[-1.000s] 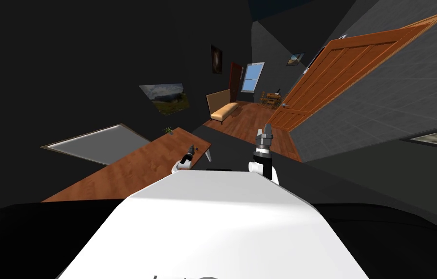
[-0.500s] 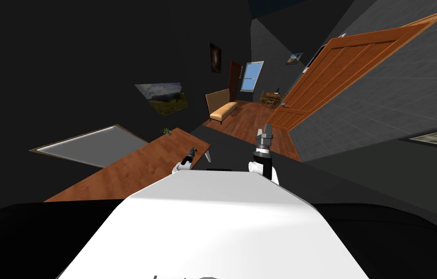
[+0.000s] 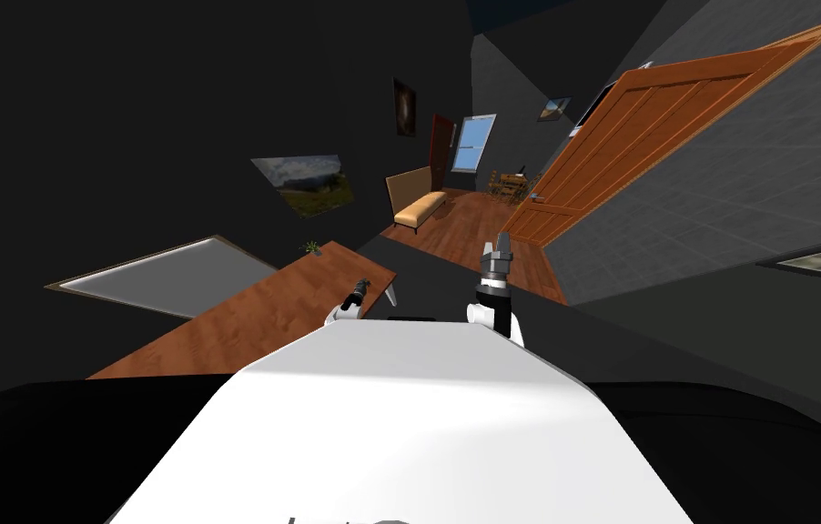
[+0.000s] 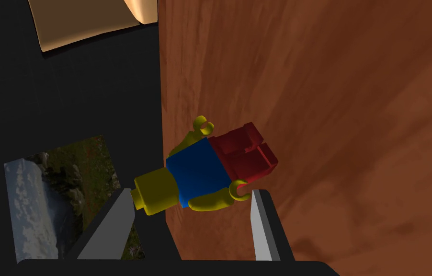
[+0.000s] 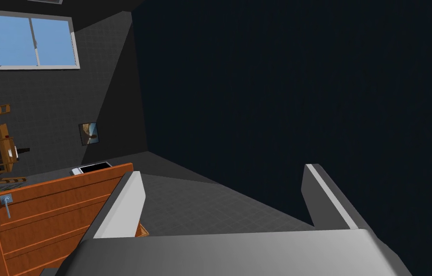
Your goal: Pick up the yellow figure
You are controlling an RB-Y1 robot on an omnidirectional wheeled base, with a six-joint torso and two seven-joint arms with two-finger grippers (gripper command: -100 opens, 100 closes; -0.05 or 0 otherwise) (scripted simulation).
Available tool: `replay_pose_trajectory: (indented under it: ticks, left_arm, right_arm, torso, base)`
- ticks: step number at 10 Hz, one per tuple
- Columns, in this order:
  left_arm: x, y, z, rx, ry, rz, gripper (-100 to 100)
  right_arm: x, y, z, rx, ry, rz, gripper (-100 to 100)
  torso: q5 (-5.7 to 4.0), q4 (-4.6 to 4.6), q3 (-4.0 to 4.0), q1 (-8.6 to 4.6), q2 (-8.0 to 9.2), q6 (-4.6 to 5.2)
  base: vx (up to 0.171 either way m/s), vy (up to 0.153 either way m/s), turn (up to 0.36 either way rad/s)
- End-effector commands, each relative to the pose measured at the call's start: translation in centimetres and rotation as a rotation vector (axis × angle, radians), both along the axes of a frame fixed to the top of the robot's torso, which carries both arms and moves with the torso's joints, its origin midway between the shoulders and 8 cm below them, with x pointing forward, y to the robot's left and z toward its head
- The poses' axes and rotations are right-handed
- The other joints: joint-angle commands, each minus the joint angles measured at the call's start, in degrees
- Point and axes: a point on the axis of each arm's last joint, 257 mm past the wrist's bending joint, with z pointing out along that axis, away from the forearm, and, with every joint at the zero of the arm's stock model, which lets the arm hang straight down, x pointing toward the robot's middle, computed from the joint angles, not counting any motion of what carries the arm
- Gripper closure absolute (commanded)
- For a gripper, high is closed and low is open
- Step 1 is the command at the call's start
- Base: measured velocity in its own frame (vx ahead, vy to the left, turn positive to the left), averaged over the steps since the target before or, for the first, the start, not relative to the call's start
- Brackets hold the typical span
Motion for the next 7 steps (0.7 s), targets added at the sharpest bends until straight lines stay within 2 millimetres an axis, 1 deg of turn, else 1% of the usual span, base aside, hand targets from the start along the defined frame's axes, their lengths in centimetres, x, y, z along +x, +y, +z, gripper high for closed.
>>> replay_pose_trajectory:
  ticks: [1,3,4,5,6,7]
  left_arm:
    - [0.00,0.00,0.00,0.000,0.000,0.000,100]
    - [0.02,-0.01,0.02,0.000,-0.001,0.000,100]
    - [0.02,-0.01,0.02,0.000,-0.001,0.000,0]
    - [0.20,0.21,0.57,0.001,0.000,-0.002,100]
    - [0.16,0.08,0.46,0.001,-0.004,-0.002,100]
    - [0.14,0.10,0.46,0.001,-0.002,-0.002,0]
  right_arm:
    - [0.00,0.00,0.00,0.000,0.000,0.000,0]
    - [0.00,0.00,0.00,0.000,0.000,0.000,0]
    - [0.00,0.00,0.00,0.000,0.000,0.000,0]
    - [0.00,0.00,0.00,0.000,0.000,0.000,0]
    - [0.00,0.00,0.00,0.000,0.000,0.000,0]
    - [0.00,0.00,0.00,0.000,0.000,0.000,0]
  torso:
    - [0.00,0.00,0.00,0.00,0.00,0.00]
    - [0.00,0.00,0.01,0.00,0.02,-0.01]
    - [0.00,0.00,0.01,0.00,0.03,-0.01]
    - [0.00,0.00,0.01,0.00,0.03,-0.01]
    - [-0.02,0.01,0.11,-0.08,0.23,-0.02]
    - [-0.02,0.03,0.11,-0.06,0.20,-0.02]
  base:
    - [0.000,0.000,0.000]
    - [0.000,0.000,0.000]
    - [0.000,0.000,0.000]
    - [-0.065,-0.024,0.009]
    - [-0.042,-0.015,0.005]
    - [-0.006,-0.002,0.001]
